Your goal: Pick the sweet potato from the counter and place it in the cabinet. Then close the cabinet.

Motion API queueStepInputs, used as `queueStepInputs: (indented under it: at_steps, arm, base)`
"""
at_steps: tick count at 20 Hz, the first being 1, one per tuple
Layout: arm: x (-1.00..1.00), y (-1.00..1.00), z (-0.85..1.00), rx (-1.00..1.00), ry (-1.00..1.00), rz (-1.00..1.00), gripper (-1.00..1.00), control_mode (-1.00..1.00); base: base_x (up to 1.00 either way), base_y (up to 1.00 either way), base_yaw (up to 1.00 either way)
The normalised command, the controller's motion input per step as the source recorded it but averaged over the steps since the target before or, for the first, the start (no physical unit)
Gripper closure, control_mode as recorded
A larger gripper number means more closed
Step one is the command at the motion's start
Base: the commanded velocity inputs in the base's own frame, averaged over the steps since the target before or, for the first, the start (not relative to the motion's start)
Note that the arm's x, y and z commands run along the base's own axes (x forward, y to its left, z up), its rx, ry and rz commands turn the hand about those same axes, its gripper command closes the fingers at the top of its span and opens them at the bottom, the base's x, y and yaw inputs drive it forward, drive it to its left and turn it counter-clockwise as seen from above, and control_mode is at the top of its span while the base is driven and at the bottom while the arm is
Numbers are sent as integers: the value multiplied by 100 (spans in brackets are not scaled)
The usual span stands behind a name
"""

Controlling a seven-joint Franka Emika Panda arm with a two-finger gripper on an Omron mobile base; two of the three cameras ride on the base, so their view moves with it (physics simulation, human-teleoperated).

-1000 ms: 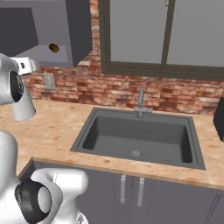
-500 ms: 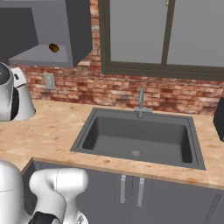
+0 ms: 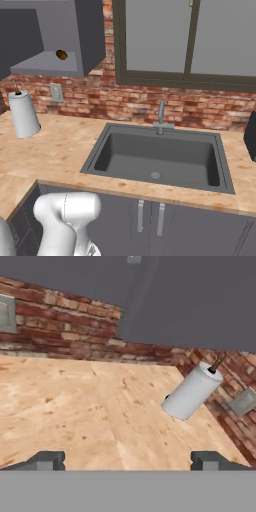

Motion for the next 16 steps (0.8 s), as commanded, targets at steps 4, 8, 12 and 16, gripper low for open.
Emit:
queueStepInputs:
  at_steps: [4,8,12,16]
  arm:
    - [-100,1,-2,-30,-16,21,-100,-100]
    - [-70,39,-4,-37,-31,14,-100,-100]
    - [-32,68,-6,-37,-35,8,-100,-100]
    - [-2,48,-1,-32,-31,8,-100,-100]
  base:
    - [0,0,0]
    - [0,0,0]
    - [0,0,0]
    - [0,0,0]
